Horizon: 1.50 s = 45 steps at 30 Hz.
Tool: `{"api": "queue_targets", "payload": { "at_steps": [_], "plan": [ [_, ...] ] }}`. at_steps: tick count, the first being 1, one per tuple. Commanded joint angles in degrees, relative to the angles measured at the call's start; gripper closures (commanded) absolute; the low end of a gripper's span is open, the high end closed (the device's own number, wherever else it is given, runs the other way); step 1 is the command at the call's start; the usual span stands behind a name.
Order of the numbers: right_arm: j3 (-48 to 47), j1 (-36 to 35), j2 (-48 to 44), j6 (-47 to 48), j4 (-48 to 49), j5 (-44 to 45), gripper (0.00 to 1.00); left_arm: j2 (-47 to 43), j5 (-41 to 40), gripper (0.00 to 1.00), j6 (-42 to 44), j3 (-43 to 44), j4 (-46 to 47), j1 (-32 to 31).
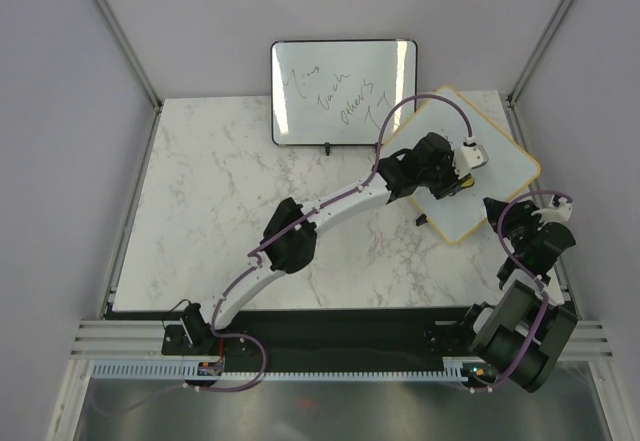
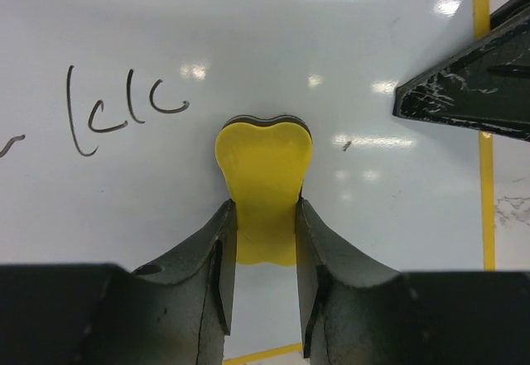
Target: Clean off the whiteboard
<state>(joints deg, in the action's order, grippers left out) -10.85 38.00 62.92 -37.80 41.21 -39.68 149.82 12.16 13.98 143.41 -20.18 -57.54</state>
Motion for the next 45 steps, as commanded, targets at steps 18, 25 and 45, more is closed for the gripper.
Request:
{"api": "queue_targets", "payload": {
  "at_steps": [18, 25, 45],
  "plan": [
    [-0.4, -0.91, -1.3, 1.94, 5.02, -2.59, 1.0, -4.45, -1.71, 0.98, 8.88, -6.75, -5.3, -4.6],
    [-0.4, -1.0, -1.39, 2.21, 4.4, -2.24, 1.0, -4.01, -0.03, 0.98, 7.64, -7.01, -5.66, -7.32],
    [-0.4, -1.0, -1.74, 2.65, 3.7, -1.54, 1.0, -1.28, -14.02, 0.98, 6.34, -6.46, -3.09, -0.56]
  ]
}}
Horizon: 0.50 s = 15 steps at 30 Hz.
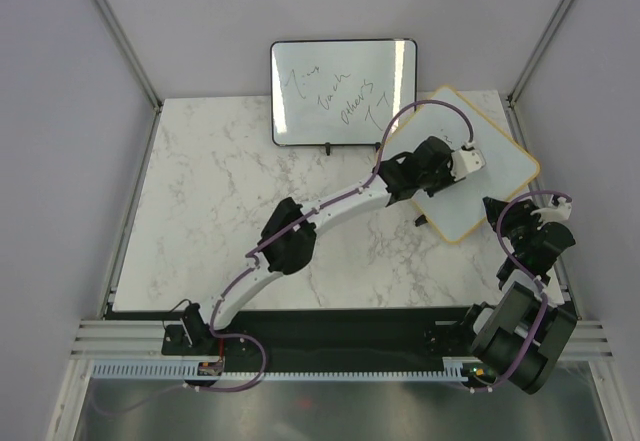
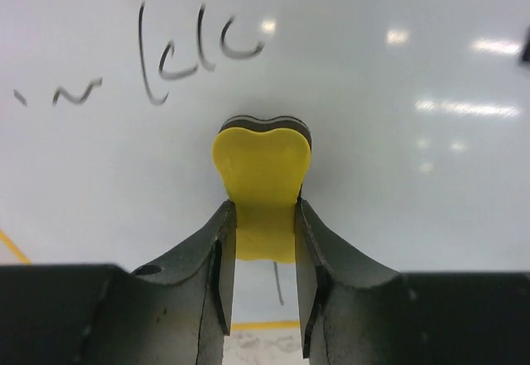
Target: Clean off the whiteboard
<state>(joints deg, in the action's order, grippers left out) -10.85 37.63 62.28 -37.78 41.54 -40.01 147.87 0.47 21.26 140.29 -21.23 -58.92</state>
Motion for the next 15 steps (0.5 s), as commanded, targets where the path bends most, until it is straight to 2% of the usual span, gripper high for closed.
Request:
{"api": "queue_targets", "payload": {
  "at_steps": [1, 2, 4, 15],
  "plan": [
    [-0.4, -0.62, -1.28, 2.62, 3.29, -1.21, 1.0, -0.12, -0.92, 0.98, -2.78, -7.97, -3.01, 0.82],
    [-0.31, -0.54, -1.55, 2.71, 3.29, -1.12, 1.0, -1.7, 2.57, 0.98, -3.32, -10.71, -4.07, 0.73],
    [-0.22, -0.54, -1.9, 2.8, 3.2, -1.04, 1.0, -2.06, 3.66, 0.98, -4.37, -15.9, -4.52, 0.64],
    [0.13, -0.62, -1.9, 2.71, 3.46, -0.86, 1.0, -1.09, 2.96, 0.98, -6.75, -18.99, -9.26, 4.07]
  ]
}}
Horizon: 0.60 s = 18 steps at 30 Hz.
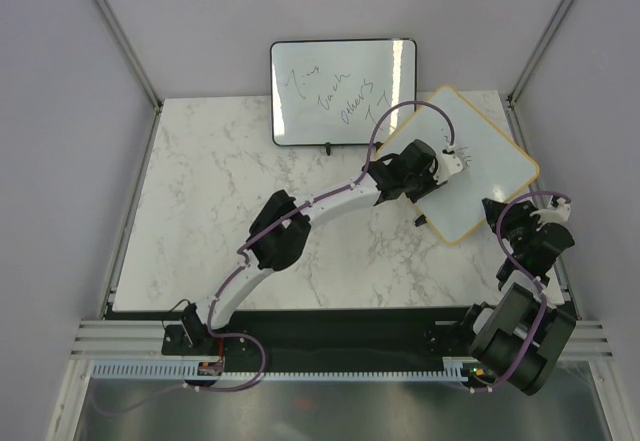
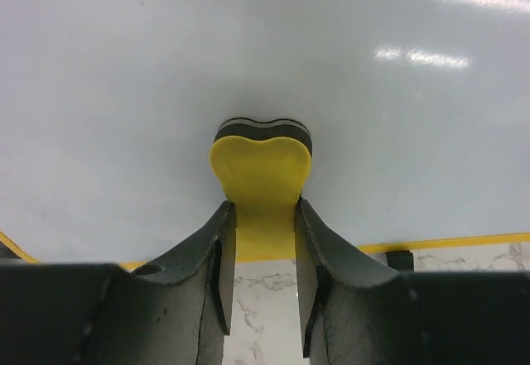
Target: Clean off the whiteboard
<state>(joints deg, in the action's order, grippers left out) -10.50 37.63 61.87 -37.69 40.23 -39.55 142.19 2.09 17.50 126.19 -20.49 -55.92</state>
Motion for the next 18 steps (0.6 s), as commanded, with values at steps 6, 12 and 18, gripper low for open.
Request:
{"api": "queue_targets", "payload": {
  "at_steps": [6, 12, 18],
  "plan": [
    [-0.48, -0.62, -1.49, 2.54, 4.86, -1.32, 1.0, 2.3, 2.92, 0.98, -3.61, -10.61, -10.18, 1.08],
    [-0.48, -0.62, -1.13, 2.62, 4.86, -1.23, 1.0, 2.39, 1.43, 0.98, -2.38, -8.96, -10.36, 1.17],
    [-0.57, -0.62, -0.78, 2.62, 4.95, -1.32, 1.0, 4.5, -0.59, 0.98, -2.03, -1.49, -9.75, 0.99]
  ]
}}
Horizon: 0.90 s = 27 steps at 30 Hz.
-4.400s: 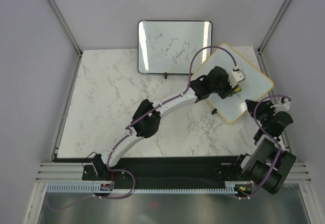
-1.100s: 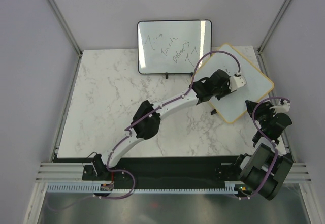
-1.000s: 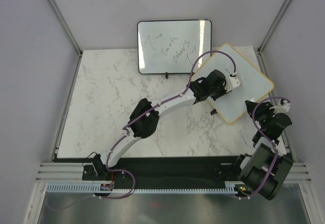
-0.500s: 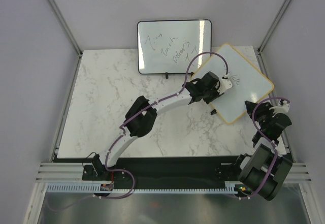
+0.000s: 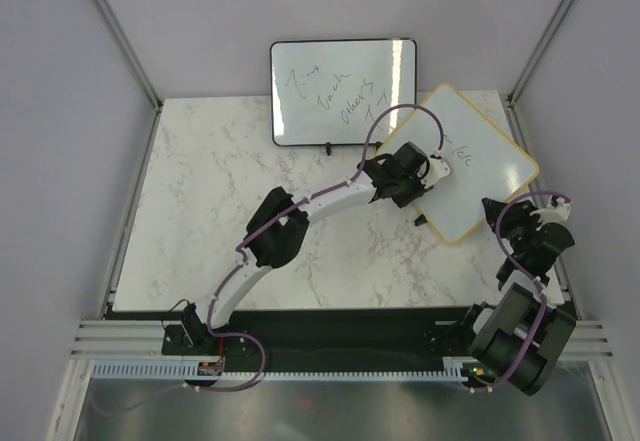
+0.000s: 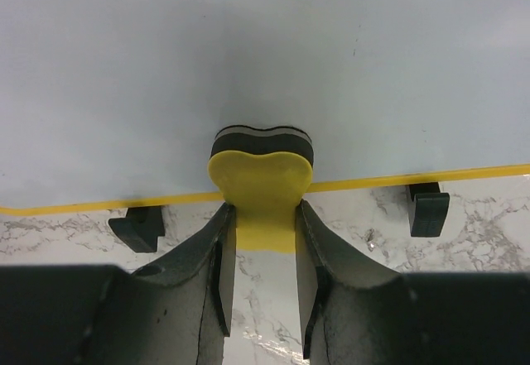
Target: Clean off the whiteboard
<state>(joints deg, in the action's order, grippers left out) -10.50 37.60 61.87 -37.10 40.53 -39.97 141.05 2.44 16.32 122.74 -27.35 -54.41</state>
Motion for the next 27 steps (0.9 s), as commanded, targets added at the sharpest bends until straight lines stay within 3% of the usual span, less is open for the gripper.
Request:
{"api": "queue_targets", "payload": {
  "at_steps": [1, 5, 10, 20, 27],
  "plan": [
    [-0.57, -0.52, -0.78, 2.03, 4.73, -0.82, 1.0, 5.11, -0.94, 0.98, -0.59, 3.98, -2.62, -0.52],
    [-0.48, -0.6, -0.61, 2.03, 4.73, -0.82, 1.0, 3.35, 3.53, 0.98, -0.67, 5.93, 3.26, -0.08],
    [0.04, -0.6, -0.52, 1.68, 5.87, -0.99, 1.0, 6.77, 5.21, 0.98, -2.61, 16.72, 7.48, -1.04],
    [1.18, -1.66, 2.73, -1.13, 13.95, -3.98, 1.0, 6.6, 8.19, 0.98, -1.64, 19.56, 22.84, -2.8],
    [0.75, -2.45, 0.98, 1.94, 10.62, -1.53, 1.0, 12.4, 7.23, 0.98, -0.94, 24.91, 28.74, -2.28]
  ]
}}
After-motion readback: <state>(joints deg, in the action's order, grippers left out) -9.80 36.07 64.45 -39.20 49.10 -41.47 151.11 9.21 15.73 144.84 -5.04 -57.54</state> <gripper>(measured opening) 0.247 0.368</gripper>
